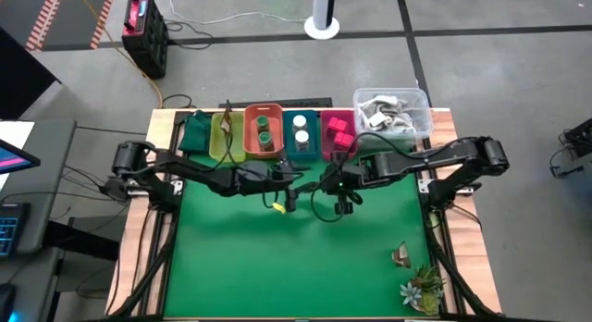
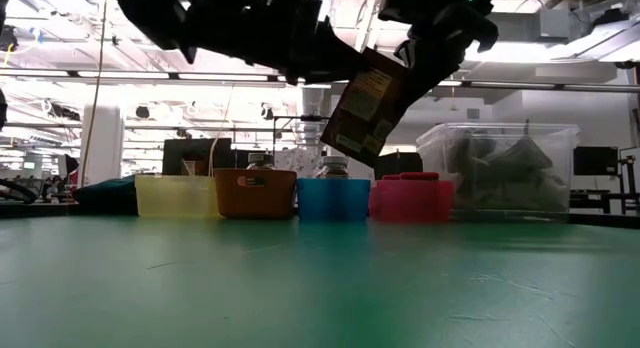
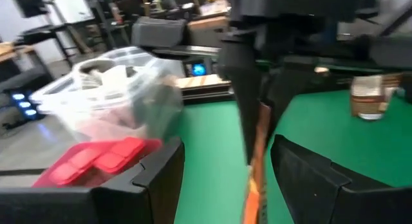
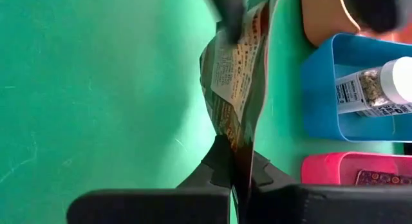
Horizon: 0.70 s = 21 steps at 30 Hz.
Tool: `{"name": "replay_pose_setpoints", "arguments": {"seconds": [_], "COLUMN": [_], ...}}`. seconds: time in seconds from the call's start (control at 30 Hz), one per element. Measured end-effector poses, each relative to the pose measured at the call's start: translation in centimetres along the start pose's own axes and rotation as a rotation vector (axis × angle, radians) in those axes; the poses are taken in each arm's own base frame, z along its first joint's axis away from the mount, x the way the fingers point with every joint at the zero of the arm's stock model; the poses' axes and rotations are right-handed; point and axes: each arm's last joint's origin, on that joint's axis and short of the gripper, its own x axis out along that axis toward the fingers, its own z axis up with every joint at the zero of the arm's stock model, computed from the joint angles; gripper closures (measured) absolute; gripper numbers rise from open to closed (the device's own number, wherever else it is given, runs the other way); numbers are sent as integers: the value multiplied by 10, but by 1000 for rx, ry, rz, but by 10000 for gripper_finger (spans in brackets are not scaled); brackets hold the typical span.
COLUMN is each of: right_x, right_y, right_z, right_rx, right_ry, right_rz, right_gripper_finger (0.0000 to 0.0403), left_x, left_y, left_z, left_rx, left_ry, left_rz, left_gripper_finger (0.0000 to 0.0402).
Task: Sort spices by type
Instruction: Put the left orange spice pack into the yellow bin
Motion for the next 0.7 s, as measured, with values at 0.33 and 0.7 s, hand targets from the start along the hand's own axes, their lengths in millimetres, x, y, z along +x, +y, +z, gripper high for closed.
{"name": "replay_pose_setpoints", "arguments": {"seconds": [0.33,0.7], "right_x": [0,0], "right_y": [0,-1], "right_z": [1,11], "right_rx": [-22,-45], "right_ry": [-8,-121], "right_rz": [2,27], "right_gripper_finger": [383,382], "left_x": [1,2], "left_y": [-2,-3], "left_z": [-1,3], "left_rx": [19,10], "left_ry": [-1,-47], "left_rz": [-52,-52], "left_gripper_finger": [180,290]}}
